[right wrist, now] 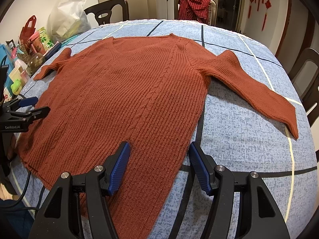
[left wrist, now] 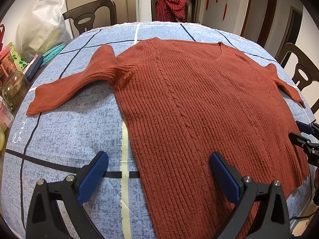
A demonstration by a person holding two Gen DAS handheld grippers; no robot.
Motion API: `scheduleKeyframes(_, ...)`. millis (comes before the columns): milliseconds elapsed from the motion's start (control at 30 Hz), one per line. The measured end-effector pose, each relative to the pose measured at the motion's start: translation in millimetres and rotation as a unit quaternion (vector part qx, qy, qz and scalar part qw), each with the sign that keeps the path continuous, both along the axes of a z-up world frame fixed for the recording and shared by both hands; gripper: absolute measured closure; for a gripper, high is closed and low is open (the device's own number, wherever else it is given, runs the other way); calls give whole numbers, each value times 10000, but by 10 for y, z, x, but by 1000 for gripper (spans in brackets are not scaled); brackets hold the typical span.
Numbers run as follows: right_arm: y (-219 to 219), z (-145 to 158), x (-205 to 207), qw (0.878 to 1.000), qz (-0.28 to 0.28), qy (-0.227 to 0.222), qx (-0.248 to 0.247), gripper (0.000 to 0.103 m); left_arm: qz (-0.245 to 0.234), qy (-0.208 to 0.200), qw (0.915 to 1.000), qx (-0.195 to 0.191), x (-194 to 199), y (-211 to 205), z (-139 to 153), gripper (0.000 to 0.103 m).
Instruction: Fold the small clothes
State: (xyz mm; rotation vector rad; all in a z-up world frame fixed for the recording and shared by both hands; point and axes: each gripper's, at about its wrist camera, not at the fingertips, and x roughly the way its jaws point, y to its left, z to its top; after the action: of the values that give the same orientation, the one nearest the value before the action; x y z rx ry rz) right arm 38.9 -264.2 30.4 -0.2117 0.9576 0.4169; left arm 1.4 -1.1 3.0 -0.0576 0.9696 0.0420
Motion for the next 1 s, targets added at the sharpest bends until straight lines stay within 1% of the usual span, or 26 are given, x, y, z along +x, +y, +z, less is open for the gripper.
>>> scheduleKeyframes(200,-4,7,-4,10000,-26,-8,24,41,0,18,10000,-4,62,6,14,0)
scheduleKeyframes(267,-5,11,-3,10000,-28,-10,29,41,-1,-5,10000,2,-24,-3,-11,0)
scheduleKeyframes(1000,-3,13,6,10000,-30,1,1,41,-4,-9,10000,4,2,11,-5,0)
